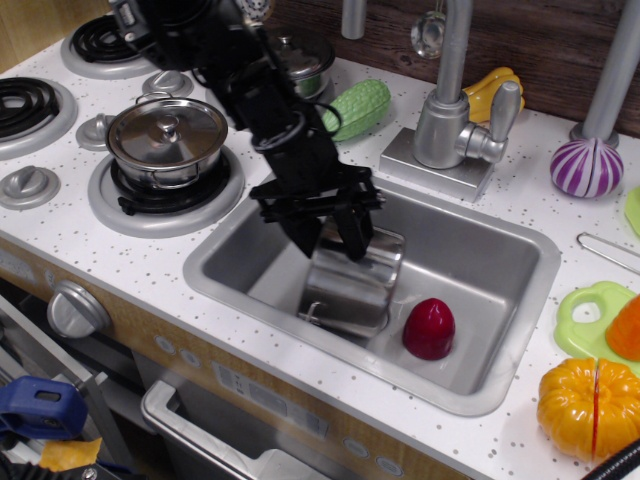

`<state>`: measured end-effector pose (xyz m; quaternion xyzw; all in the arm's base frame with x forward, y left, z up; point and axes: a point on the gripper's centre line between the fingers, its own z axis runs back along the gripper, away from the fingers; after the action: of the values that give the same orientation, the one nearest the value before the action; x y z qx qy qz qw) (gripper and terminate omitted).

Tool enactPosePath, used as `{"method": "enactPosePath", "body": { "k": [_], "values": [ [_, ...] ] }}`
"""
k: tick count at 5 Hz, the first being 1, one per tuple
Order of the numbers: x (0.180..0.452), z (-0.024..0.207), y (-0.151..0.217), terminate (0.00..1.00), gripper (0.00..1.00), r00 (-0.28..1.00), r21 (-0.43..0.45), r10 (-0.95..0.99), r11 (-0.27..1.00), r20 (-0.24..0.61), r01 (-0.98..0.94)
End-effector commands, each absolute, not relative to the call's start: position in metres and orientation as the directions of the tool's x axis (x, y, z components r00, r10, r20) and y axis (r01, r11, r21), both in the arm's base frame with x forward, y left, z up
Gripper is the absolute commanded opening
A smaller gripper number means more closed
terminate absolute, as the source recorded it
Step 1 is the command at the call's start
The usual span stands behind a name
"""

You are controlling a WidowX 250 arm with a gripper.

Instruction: Flip pot upright in sink

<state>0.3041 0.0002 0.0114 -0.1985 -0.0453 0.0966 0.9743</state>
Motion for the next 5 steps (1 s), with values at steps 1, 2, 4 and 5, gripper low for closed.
{"method": "enactPosePath", "body": {
  "k": [1,2,4,5],
  "values": [
    [0.3108,0.0266,-0.0043,0.00,0.00,0.974,-0.143,0.174,0.978,0.143,-0.154],
    [0.3103,0.0259,-0.0033,0.00,0.00,0.983,-0.033,0.113,0.993,0.144,-0.109],
    [0.3098,0.0252,0.0036,0.00,0.00,0.997,0.084,-0.001,0.996,0.078,-0.005],
    [0.3107,0.0280,0.0047,0.00,1.00,0.999,0.066,-0.006,0.998,0.042,0.003]
  ]
}}
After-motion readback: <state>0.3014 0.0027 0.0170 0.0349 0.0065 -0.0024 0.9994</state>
